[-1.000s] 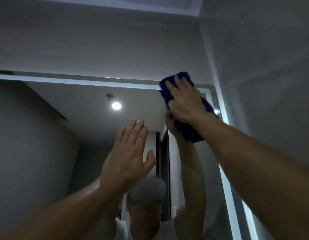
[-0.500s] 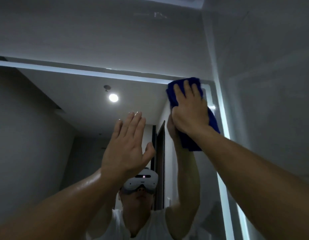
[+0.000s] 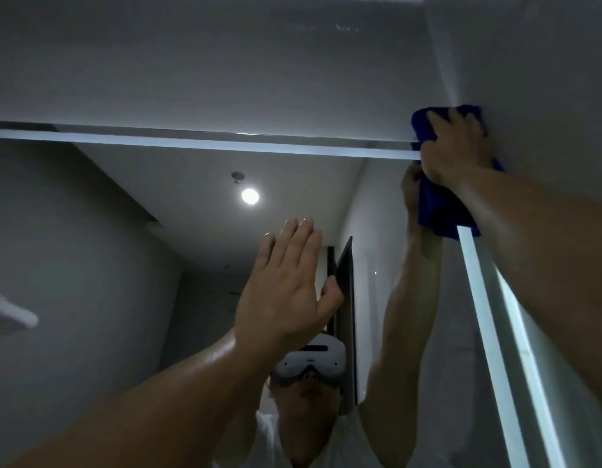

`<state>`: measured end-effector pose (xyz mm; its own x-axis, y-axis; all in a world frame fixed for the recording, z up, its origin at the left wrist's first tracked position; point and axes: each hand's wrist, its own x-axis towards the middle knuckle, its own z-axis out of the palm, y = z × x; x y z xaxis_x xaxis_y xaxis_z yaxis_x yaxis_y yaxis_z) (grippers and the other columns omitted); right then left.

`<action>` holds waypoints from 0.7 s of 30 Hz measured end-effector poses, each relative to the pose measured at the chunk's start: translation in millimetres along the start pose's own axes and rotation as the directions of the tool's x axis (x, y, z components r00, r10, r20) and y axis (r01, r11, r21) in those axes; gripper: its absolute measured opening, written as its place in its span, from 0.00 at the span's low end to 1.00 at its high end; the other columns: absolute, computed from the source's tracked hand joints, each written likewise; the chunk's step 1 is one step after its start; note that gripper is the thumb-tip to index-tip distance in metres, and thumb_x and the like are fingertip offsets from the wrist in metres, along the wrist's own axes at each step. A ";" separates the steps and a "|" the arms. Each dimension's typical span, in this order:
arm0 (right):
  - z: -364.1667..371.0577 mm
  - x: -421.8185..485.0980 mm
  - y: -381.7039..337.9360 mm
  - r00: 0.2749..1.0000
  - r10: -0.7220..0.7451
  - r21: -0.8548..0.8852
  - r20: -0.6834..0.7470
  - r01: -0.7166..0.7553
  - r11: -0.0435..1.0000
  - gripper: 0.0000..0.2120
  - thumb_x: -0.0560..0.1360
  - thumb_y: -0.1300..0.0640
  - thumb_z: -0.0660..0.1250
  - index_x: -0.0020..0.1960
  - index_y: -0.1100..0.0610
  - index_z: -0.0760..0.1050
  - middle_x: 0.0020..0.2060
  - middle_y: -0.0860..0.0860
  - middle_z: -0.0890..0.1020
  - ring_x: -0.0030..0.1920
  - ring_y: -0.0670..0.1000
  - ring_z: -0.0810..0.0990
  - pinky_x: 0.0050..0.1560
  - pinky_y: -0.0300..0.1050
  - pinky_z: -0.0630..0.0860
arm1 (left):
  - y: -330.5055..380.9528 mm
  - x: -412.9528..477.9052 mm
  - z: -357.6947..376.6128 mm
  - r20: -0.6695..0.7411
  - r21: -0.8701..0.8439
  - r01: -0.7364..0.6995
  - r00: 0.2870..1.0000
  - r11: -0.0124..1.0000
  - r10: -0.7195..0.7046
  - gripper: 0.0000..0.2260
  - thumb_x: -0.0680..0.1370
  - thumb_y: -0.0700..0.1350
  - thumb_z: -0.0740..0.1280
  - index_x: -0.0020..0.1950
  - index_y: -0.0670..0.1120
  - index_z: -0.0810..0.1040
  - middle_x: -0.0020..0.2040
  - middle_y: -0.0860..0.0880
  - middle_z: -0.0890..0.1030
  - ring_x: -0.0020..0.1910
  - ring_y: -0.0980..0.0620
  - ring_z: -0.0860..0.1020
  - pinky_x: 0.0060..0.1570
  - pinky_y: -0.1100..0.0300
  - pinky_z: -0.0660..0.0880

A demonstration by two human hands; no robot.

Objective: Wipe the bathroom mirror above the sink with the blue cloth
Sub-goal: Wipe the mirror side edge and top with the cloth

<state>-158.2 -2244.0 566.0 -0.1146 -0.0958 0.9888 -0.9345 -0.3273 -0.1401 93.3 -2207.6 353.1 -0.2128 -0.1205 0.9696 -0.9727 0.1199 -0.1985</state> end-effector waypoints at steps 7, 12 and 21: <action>-5.2 -11.9 14.1 0.954 -0.280 0.088 0.106 0.272 0.958 0.36 0.71 0.50 0.47 0.80 0.49 0.56 0.80 0.52 0.55 0.79 0.56 0.51 0.78 0.55 0.48 | -0.2 0.9 2.0 -0.017 0.028 -0.005 1.000 1.000 0.005 0.35 0.77 0.62 0.41 0.82 0.47 0.47 0.82 0.49 0.46 0.80 0.53 0.40 0.78 0.51 0.38; -8.7 -69.5 15.9 0.949 -0.295 0.147 0.113 0.277 0.949 0.35 0.72 0.53 0.52 0.79 0.47 0.56 0.80 0.50 0.53 0.79 0.54 0.48 0.78 0.54 0.46 | 3.1 -1.8 -4.6 -0.002 0.072 -0.030 1.000 0.997 0.030 0.34 0.77 0.60 0.41 0.81 0.47 0.51 0.82 0.47 0.49 0.80 0.50 0.44 0.78 0.47 0.42; 8.6 -184.1 27.4 0.969 -0.243 0.148 0.041 0.235 0.961 0.32 0.74 0.54 0.52 0.78 0.44 0.57 0.79 0.52 0.57 0.79 0.55 0.51 0.77 0.56 0.51 | 27.9 -41.9 -6.7 -0.053 0.047 -0.117 0.991 0.992 0.119 0.28 0.77 0.56 0.51 0.74 0.44 0.68 0.76 0.41 0.66 0.77 0.41 0.60 0.75 0.39 0.53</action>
<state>-159.8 -2243.4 379.7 0.1296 -0.0517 0.9902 -0.8748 -0.4761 0.0896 75.7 -2192.6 307.9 -0.3220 -0.0526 0.9453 -0.9445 0.0867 -0.3169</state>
